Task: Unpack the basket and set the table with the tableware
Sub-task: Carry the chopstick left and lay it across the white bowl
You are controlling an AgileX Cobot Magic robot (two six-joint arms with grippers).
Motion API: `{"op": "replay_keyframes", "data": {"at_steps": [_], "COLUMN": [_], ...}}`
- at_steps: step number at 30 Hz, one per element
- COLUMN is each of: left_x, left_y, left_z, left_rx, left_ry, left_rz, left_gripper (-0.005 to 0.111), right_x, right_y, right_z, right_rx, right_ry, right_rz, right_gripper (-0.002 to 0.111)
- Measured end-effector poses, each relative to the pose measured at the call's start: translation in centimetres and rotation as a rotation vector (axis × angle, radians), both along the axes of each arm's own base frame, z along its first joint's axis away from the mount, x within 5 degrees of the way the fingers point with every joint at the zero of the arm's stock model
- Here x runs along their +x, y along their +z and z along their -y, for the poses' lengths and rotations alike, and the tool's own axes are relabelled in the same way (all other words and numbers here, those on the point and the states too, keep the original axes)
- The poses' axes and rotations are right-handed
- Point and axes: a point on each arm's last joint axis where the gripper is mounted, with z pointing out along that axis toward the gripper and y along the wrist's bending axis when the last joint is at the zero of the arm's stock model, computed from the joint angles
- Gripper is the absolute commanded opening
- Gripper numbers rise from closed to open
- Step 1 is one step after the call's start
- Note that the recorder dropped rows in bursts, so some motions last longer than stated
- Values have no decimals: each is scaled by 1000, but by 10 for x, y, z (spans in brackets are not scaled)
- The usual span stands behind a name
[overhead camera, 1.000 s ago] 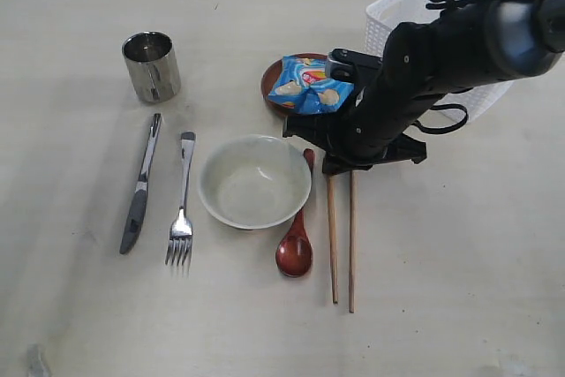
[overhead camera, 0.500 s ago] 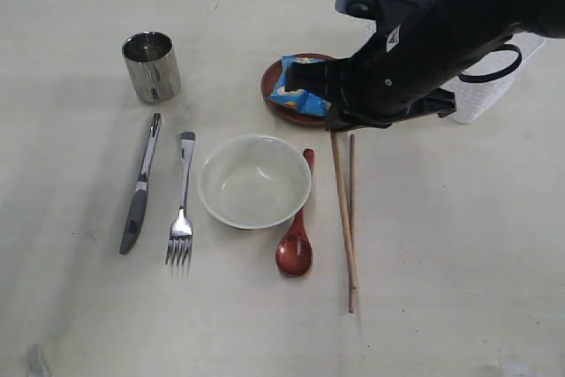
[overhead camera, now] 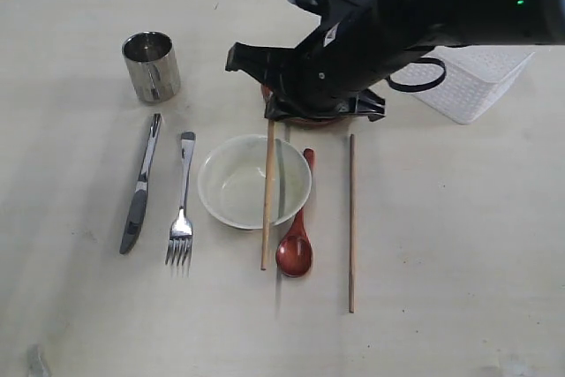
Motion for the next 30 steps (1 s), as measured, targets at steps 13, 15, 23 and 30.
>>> {"op": "replay_keyframes", "data": {"at_steps": [13, 15, 23, 30], "left_x": [0, 0, 0, 0], "left_y": [0, 0, 0, 0], "left_z": [0, 0, 0, 0], "left_rx": [2, 2, 1, -1], "left_ry": [4, 4, 4, 5], "left_rz": [1, 1, 0, -1], "left_gripper": [0, 0, 0, 0], "right_x": [-1, -1, 0, 1], "right_y": [-33, -35, -35, -34], "right_z": [-28, -28, -28, -28], "right_rx": [0, -3, -5, -4], "right_ry": [5, 3, 18, 17], "right_rz": [-124, -133, -108, -101], "right_gripper": [0, 0, 0, 0]}}
